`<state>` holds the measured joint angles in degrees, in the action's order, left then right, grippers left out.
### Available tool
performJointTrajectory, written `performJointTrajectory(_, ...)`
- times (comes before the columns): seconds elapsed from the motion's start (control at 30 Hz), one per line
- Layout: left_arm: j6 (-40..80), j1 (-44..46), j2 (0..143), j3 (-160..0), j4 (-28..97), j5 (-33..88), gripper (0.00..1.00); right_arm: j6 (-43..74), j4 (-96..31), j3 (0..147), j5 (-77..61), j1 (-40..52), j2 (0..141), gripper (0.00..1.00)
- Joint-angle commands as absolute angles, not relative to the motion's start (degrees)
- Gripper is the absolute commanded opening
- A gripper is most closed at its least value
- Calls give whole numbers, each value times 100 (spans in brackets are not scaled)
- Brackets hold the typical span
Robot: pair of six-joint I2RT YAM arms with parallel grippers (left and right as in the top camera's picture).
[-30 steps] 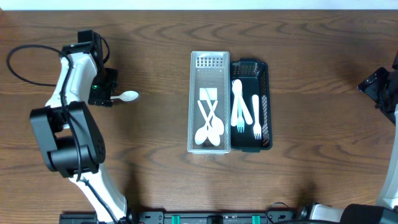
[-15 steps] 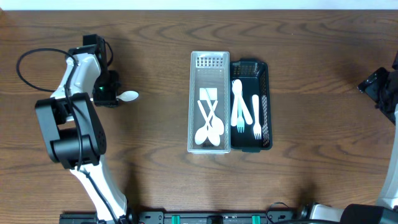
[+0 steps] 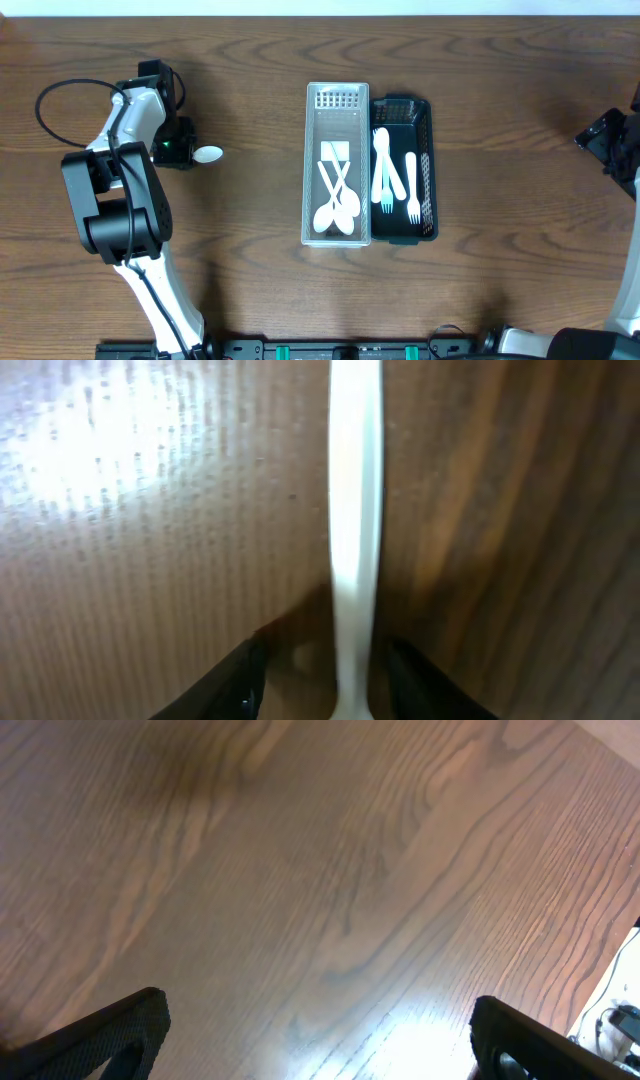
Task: Pack container
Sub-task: 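Grasp the last white spoon with the left gripper, then carry the spoon right and release it into the grey tray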
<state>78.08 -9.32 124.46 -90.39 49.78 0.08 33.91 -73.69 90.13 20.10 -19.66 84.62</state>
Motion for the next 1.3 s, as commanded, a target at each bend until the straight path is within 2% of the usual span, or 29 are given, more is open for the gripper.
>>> performJointTrajectory(0.0,7317,-952,12580,-8978,4912,128,38,3468,-7373,8991,2051,-2008,8466,99)
performJointTrajectory(0.07,7148,-954,12580,-8978,4888,266,22,3468,-7373,8991,2051,-2008,8466,99)
performJointTrajectory(0.1,7129,-954,12580,-8978,4893,349,18,3468,-7373,8991,2051,-2008,8466,99)
performJointTrajectory(0.17,6954,-954,12580,-8978,4893,554,19,3468,-7373,8991,2051,-2008,8466,99)
performJointTrajectory(0.27,6687,-958,12573,-8980,4884,993,6,3468,-7373,8991,2051,-2008,8466,99)
performJointTrajectory(0.6,3489,-950,12228,-9013,4622,3527,6,3468,-7373,8991,2051,-2008,8466,99)
performJointTrajectory(0.87,1031,-604,10761,-9013,5509,3301,6,3468,-7373,8991,2051,-2008,8466,99)
performJointTrajectory(0.97,674,-183,9977,-9013,5756,2611,6,3468,-7373,8991,2051,-2008,8466,99)
performJointTrajectory(1.13,475,1070,8971,-9013,5937,1138,6,3468,-7373,8991,2051,-2008,8466,99)
performJointTrajectory(1.27,587,1997,8844,-9011,5935,777,6,3468,-7373,8991,2051,-2008,8466,99)
